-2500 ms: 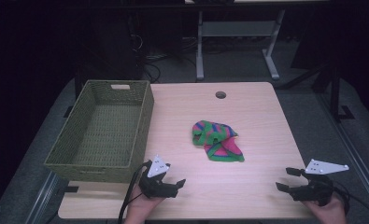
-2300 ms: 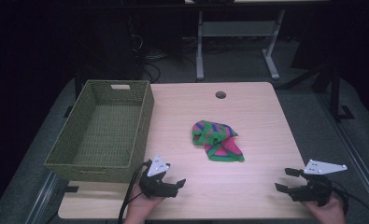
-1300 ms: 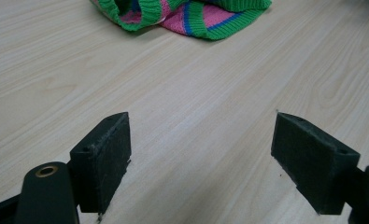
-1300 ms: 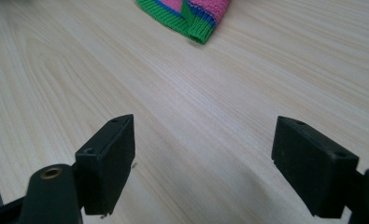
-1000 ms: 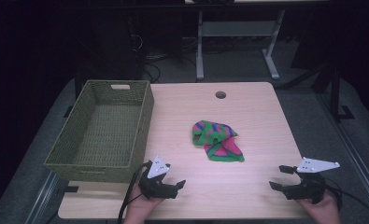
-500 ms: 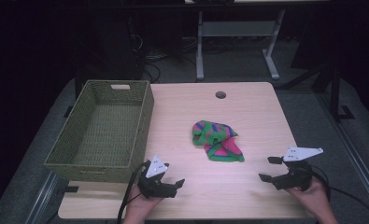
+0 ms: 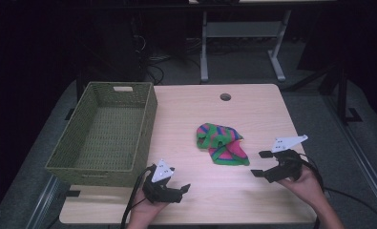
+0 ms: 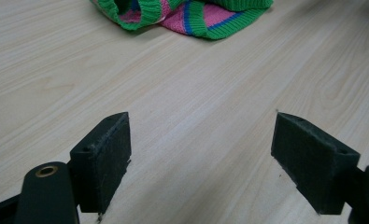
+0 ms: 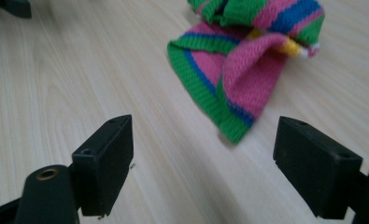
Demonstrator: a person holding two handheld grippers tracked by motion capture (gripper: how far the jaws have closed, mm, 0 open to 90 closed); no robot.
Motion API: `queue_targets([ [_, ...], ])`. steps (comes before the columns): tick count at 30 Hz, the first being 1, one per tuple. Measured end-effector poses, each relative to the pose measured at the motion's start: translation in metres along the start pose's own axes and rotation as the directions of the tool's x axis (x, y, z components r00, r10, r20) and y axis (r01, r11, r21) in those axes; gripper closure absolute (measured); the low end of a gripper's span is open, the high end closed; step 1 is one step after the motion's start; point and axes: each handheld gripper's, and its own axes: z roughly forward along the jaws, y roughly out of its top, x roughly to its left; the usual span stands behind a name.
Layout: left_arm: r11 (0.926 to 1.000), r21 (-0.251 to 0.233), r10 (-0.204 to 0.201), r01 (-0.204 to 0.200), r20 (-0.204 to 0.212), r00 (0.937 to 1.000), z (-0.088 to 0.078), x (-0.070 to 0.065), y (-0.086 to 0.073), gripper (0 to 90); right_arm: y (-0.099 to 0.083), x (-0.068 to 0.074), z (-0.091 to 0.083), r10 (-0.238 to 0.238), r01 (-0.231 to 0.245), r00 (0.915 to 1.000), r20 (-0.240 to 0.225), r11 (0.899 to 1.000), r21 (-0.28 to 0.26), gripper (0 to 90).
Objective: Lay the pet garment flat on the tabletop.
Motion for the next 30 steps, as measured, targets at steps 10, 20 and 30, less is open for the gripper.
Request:
queue_targets([
  [10, 1.0, -0.001, 0.003, -0.003, -0.009, 1.0, -0.002, 0.001, 0.0, 19.7, 0.029, -0.009, 0.011, -0.021, 0.022, 0.9994, -0.028, 0.999, 0.032, 19.8],
  [20, 1.0, 0.001, 0.008, -0.008, -0.007, 0.9999, -0.001, 0.001, 0.001, 19.6, 0.056, -0.02, 0.011, -0.031, 0.033, 0.999, -0.032, 0.999, 0.041, 19.8],
  [30, 1.0, -0.004, 0.004, -0.004, -0.004, 1.0, -0.001, 0.0, 0.001, 19.6, 0.078, -0.026, 0.018, -0.027, 0.03, 0.9987, -0.043, 0.997, 0.067, 19.9],
])
